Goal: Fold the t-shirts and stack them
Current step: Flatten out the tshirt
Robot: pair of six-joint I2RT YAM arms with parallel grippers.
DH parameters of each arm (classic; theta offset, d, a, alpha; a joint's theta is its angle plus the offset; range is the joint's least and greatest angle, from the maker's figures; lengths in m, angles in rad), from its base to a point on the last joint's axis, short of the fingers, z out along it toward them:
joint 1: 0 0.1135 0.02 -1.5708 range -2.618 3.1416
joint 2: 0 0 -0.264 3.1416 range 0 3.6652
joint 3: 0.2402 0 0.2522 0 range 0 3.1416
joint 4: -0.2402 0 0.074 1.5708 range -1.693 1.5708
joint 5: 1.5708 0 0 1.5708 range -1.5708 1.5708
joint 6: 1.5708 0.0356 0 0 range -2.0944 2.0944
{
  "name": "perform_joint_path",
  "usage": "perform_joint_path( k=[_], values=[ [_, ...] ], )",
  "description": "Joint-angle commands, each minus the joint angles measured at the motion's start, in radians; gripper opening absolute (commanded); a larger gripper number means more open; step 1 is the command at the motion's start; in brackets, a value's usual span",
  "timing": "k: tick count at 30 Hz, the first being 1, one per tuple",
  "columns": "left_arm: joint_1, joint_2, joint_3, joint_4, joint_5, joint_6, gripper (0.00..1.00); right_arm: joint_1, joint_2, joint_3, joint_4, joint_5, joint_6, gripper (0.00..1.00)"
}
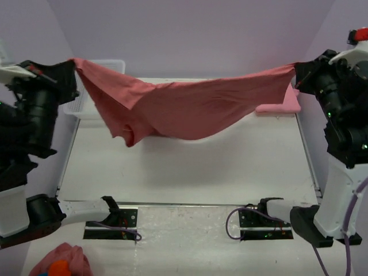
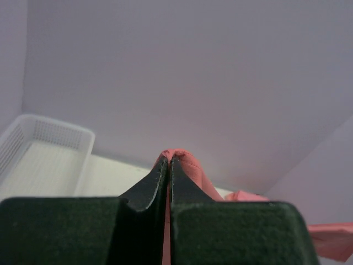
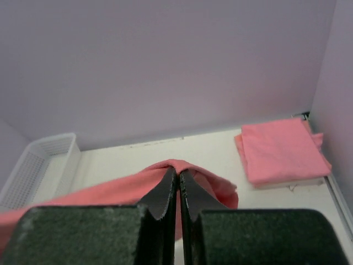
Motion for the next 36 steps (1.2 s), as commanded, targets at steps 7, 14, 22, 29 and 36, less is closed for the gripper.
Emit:
perform_joint_path(
  k=[7, 14, 22, 29, 36],
  values=[
    [0.024, -0.110, 0.114, 0.326, 0.531, 0.167, 0.00, 0.007, -0.229, 0.068, 0.017, -0.200, -0.045, 0.00],
    [0.044, 0.029, 0.185, 0.383, 0.604, 0.193, 0.00, 0.008, -0.223, 0.136, 0.012, -0.280, -0.015, 0.00],
    [0.044, 0.336, 0.253, 0.446, 0.265, 0.445, 0.00, 0.008, -0.111, -0.154, 0.141, -0.134, -0.027, 0.00],
    [0.338, 0.441, -0.075, 0.416, 0.427, 0.173, 0.00, 0.011, 0.015, -0.422, 0.288, 0.002, -0.041, 0.00],
    [0.614, 0.635, -0.325, 0.486, 0.533, 0.058, 0.00, 0.016, 0.322, -0.473, 0.348, 0.051, -0.062, 0.00]
  ],
)
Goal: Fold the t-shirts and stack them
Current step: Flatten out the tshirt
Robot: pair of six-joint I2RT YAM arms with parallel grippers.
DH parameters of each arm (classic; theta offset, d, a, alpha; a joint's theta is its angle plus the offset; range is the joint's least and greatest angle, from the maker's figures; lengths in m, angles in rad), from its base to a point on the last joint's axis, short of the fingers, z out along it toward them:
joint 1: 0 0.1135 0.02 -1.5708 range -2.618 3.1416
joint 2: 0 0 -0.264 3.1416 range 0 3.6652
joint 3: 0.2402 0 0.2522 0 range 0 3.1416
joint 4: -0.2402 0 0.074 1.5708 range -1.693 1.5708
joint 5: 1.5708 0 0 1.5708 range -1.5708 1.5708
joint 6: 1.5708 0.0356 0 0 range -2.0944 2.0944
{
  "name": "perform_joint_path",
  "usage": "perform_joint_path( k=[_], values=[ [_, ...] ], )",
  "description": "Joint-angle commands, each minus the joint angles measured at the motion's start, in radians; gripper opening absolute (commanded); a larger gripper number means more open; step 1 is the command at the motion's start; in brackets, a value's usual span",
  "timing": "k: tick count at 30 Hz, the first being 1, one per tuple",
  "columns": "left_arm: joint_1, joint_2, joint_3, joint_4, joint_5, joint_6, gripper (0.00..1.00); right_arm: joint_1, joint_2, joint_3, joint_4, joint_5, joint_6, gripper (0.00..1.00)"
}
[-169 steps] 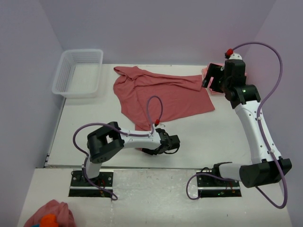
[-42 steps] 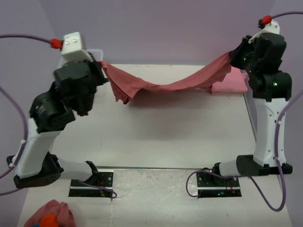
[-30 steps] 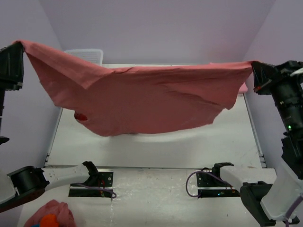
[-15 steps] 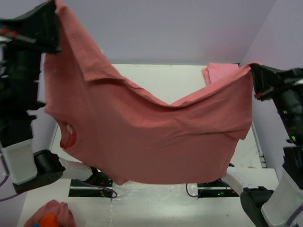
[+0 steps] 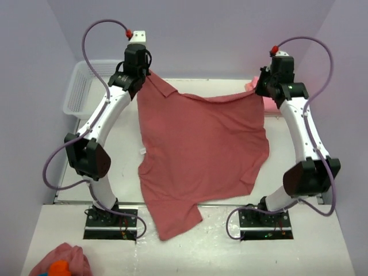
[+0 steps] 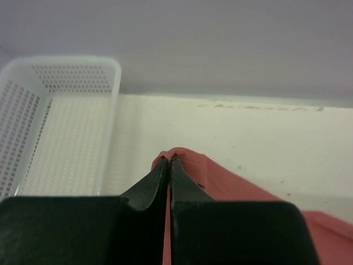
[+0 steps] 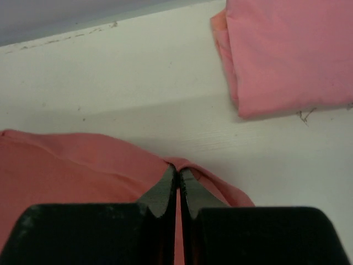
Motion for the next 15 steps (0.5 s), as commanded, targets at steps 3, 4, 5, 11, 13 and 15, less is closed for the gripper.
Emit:
perform_joint_path(
  k=[3, 4, 5, 11, 13, 15],
  values=[
    [0.125, 0.122, -0.005, 0.099, 0.076, -0.059, 0.00, 0.015, 0.201, 0.081, 0.096, 0.071, -0.039, 0.00],
    [0.127, 0.166, 0.004, 0.105, 0.076, -0.047, 0.00, 0.017, 0.273, 0.101, 0.088, 0.066, -0.046, 0.00],
    [0.128, 0.187, 0.015, 0.111, 0.080, -0.040, 0.00, 0.015, 0.310, 0.171, 0.068, 0.068, -0.055, 0.00],
    [0.157, 0.285, 0.084, 0.123, 0.142, -0.033, 0.00, 0.017, 0.485, 0.366, 0.023, 0.042, -0.072, 0.00],
    [0.157, 0.296, 0.098, 0.128, 0.154, -0.030, 0.00, 0.015, 0.537, 0.429, -0.009, 0.053, -0.081, 0.00],
    [0.157, 0.293, 0.092, 0.143, 0.158, -0.036, 0.00, 0.015, 0.576, 0.466, 0.002, 0.048, -0.082, 0.00]
  ],
)
